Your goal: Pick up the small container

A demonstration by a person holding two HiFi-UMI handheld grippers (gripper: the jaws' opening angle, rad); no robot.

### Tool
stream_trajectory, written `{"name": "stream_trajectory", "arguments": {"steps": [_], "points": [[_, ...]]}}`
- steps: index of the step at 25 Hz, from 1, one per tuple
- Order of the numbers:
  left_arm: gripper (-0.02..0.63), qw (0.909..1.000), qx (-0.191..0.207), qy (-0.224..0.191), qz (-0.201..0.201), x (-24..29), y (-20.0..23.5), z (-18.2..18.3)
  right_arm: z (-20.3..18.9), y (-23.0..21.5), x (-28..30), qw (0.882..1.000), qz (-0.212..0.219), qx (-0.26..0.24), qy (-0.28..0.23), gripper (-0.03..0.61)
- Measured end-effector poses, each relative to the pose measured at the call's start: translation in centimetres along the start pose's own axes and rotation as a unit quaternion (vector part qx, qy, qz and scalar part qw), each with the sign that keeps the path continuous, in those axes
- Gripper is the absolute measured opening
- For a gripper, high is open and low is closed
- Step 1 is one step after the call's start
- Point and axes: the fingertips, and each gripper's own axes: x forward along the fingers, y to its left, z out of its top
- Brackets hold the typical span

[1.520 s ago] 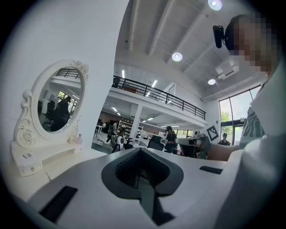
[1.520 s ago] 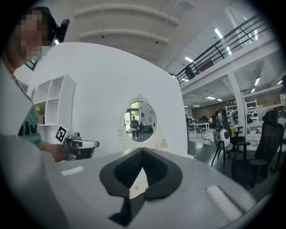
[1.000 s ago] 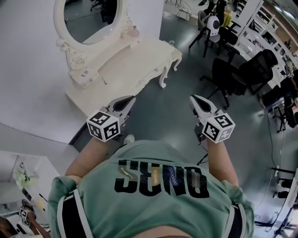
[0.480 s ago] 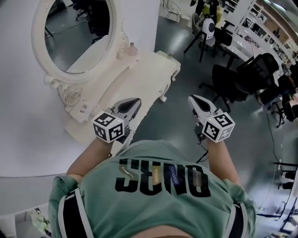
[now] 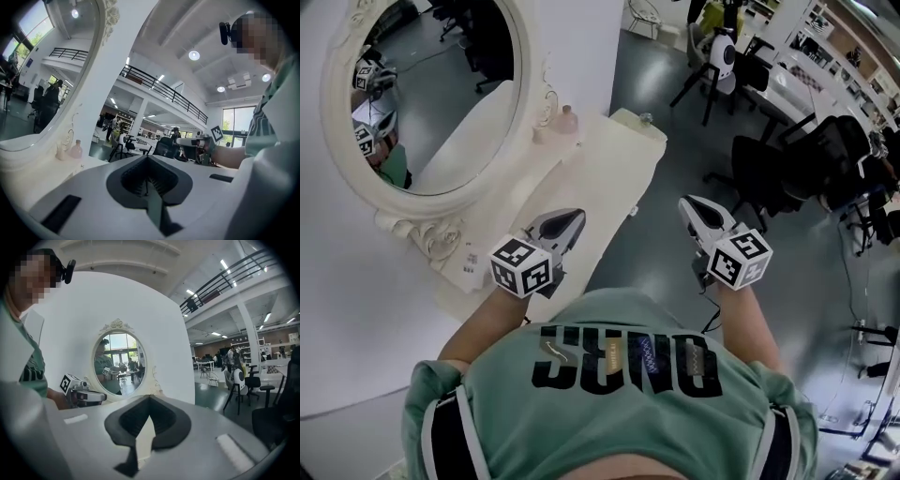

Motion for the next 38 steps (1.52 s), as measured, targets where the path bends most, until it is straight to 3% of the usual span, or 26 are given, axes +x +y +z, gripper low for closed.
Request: {"name": "stream_trajectory", "arguments": {"steps": [7, 11, 16, 24, 38], "points": [[0.000, 0.9985, 0.005, -0.017, 0.052, 5.5, 1.8, 1.5, 1.2, -6.1, 2.6, 0.999, 0.049, -0.008, -0.007, 0.009], [-0.002, 0.9939, -0.004, -0.045, 0.101, 8.9, 0.8, 3.3, 3.5, -10.4, 3.2, 0.995, 0.096, -0.031, -0.016, 0.009], [0.000, 0.9908, 0.005, -0.050, 0.125, 12.5, -0.4, 4.3, 5.4, -15.4, 4.6, 0.992, 0.119, -0.023, -0.023, 0.009], [-0.002, 0.9887, -0.004, -0.048, 0.142, 12.5, 6.3, 5.5, 5.4, -16.4, 10.0, 0.994, 0.111, -0.010, -0.022, 0.009], [0.000, 0.9827, 0.021, -0.057, 0.175, 13.4, 17.4, 9.4, 9.4, -16.1, 19.1, 0.991, 0.120, -0.055, -0.029, 0.009]]}}
